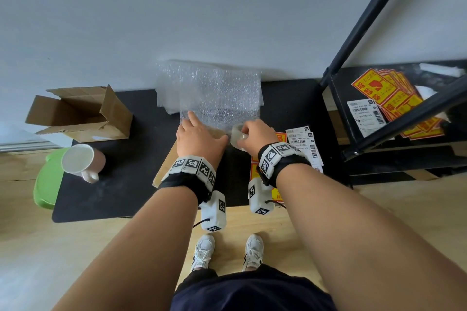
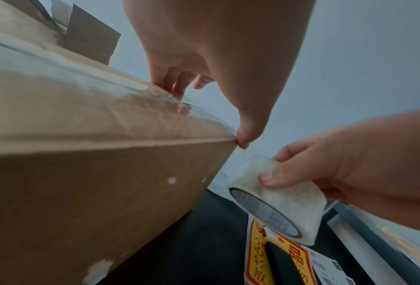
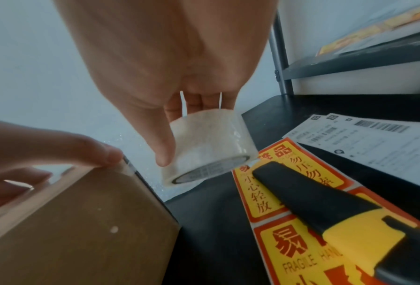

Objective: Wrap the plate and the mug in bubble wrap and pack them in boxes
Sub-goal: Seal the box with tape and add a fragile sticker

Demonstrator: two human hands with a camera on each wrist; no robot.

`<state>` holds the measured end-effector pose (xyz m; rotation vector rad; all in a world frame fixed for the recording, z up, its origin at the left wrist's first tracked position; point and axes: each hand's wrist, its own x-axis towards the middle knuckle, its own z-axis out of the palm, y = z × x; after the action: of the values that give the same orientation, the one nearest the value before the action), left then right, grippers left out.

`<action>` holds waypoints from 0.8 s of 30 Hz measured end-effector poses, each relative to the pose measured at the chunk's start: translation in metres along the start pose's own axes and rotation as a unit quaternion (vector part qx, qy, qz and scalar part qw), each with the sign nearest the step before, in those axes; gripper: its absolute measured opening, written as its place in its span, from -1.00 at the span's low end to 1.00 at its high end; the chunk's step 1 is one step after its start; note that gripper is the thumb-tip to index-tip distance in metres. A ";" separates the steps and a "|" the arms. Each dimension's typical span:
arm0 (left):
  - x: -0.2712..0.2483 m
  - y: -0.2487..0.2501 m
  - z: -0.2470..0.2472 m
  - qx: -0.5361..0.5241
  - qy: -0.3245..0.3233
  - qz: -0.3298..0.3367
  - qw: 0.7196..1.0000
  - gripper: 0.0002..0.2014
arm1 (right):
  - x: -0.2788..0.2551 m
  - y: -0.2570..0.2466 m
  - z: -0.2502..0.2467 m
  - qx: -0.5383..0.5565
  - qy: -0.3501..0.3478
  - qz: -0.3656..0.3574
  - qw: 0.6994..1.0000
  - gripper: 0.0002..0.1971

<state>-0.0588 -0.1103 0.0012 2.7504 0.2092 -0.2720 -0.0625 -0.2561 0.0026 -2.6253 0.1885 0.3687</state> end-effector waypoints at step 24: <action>0.001 -0.004 -0.005 0.022 -0.013 0.012 1.000 0.09 | -0.017 0.040 0.014 -0.047 -0.046 0.091 0.994 -0.87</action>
<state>-0.0576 -0.1051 0.0042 2.7903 0.1652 -0.3086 -0.0895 -0.2833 -0.0219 -2.6846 0.3909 0.5716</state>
